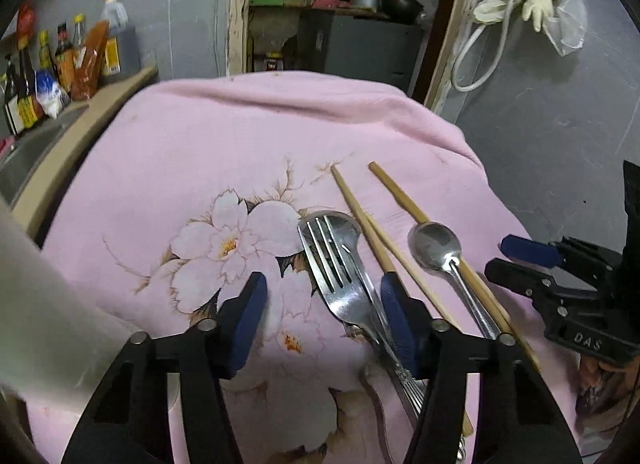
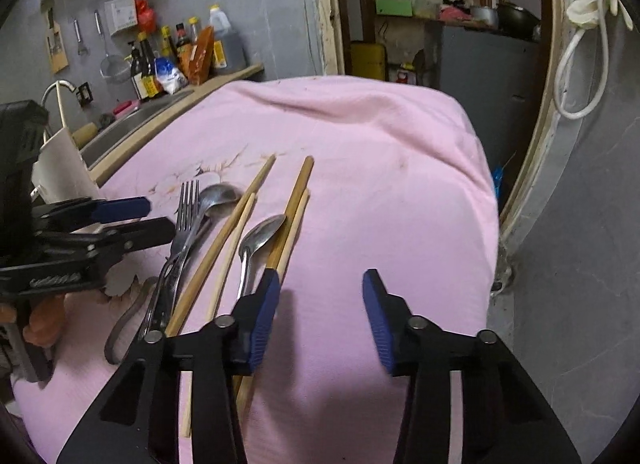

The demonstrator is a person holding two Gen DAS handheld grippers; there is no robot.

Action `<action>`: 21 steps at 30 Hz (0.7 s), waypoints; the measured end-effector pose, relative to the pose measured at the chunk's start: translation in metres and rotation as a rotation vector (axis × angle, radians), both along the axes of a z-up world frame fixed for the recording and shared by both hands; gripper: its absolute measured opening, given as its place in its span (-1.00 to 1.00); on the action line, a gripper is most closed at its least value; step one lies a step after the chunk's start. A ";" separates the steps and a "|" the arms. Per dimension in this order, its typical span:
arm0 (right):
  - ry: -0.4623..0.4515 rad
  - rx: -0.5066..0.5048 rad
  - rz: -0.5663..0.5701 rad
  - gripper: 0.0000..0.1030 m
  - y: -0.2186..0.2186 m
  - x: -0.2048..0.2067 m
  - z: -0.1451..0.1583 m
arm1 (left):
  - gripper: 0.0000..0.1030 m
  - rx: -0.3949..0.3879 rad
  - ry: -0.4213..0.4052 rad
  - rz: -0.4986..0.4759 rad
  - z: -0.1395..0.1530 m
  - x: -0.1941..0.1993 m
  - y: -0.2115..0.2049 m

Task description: Organize utensils

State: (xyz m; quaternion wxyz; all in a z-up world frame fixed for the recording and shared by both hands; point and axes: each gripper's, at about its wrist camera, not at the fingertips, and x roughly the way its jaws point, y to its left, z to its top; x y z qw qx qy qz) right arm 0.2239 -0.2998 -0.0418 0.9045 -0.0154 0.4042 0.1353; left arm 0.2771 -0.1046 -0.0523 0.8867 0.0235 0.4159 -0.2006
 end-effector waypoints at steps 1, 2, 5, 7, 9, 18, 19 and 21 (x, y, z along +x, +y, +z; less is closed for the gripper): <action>0.006 0.002 0.004 -0.31 0.001 0.002 0.000 | -0.16 -0.007 0.016 0.002 -0.002 0.003 0.002; 0.012 0.004 0.008 -0.34 0.001 0.003 -0.001 | -0.20 -0.013 0.028 0.004 -0.004 0.006 0.002; 0.023 0.010 0.020 -0.41 0.003 0.006 -0.001 | -0.35 -0.035 0.064 0.015 -0.007 0.011 0.007; 0.028 0.009 0.026 -0.43 0.006 0.008 -0.001 | -0.46 -0.058 0.075 0.024 -0.008 0.014 0.012; 0.032 0.008 0.034 -0.46 0.008 0.010 -0.001 | -0.56 -0.079 0.082 0.023 -0.007 0.016 0.015; 0.070 -0.030 0.057 -0.67 0.025 0.026 -0.005 | -0.80 -0.111 0.085 -0.003 -0.003 0.016 0.012; 0.072 -0.031 0.056 -0.71 0.026 0.028 -0.005 | -0.82 -0.119 0.087 -0.002 -0.003 0.016 0.014; 0.079 -0.032 0.052 -0.76 0.026 0.032 -0.006 | -0.85 -0.129 0.090 0.001 -0.003 0.018 0.014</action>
